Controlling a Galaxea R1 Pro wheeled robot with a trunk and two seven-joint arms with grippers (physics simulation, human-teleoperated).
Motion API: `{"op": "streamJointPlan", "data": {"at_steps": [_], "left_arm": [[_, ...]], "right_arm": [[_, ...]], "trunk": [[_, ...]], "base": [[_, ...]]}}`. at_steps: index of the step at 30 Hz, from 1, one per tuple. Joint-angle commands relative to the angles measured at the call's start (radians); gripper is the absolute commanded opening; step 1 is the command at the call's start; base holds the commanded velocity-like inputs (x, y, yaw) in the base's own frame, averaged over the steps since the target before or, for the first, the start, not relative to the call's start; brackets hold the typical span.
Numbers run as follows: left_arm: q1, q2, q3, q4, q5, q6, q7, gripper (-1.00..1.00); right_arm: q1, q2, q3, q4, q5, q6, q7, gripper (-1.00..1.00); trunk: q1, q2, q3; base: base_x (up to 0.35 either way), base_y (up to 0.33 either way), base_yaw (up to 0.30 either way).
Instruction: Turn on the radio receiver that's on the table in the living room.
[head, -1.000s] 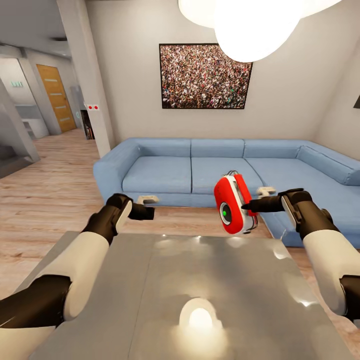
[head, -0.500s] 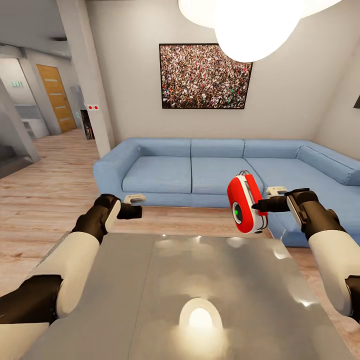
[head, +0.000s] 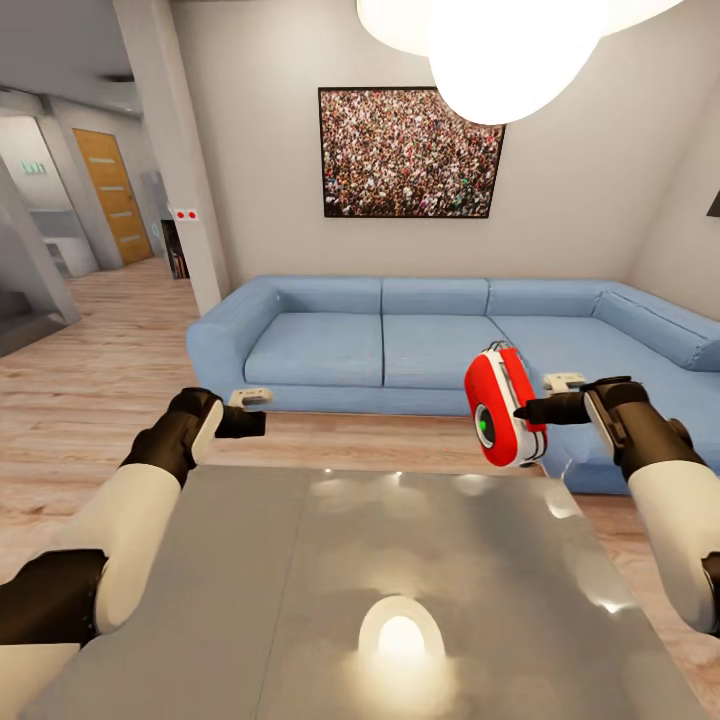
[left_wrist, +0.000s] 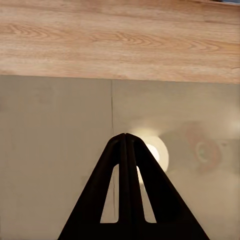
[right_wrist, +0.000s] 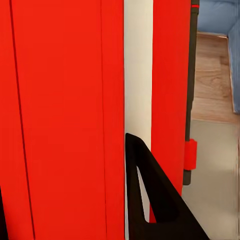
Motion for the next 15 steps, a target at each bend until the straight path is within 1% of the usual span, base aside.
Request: {"op": "streamJointPlan", "data": {"at_steps": [1, 5, 15], "left_arm": [[0.0, 0.001, 0.0, 0.0, 0.0, 0.0, 0.0, -1.0], [0.0, 0.002, -0.001, 0.0, 0.0, 0.0, -0.001, -1.0], [0.0, 0.001, -0.003, -0.002, 0.001, 0.0, -0.001, -1.0]], "right_arm": [[0.0, -0.004, 0.0, 0.0, -0.007, 0.001, 0.0, -1.0], [0.0, -0.011, 0.0, 0.0, -0.007, 0.001, 0.0, -1.0], [0.0, -0.013, 0.0, 0.0, -0.007, 0.003, 0.001, -1.0]], "trunk": [[0.0, 0.0, 0.0], [0.0, 0.0, 0.0], [0.0, 0.0, 0.0]], "base": [[0.0, 0.0, 0.0], [0.0, 0.0, 0.0], [0.0, 0.0, 0.0]]}}
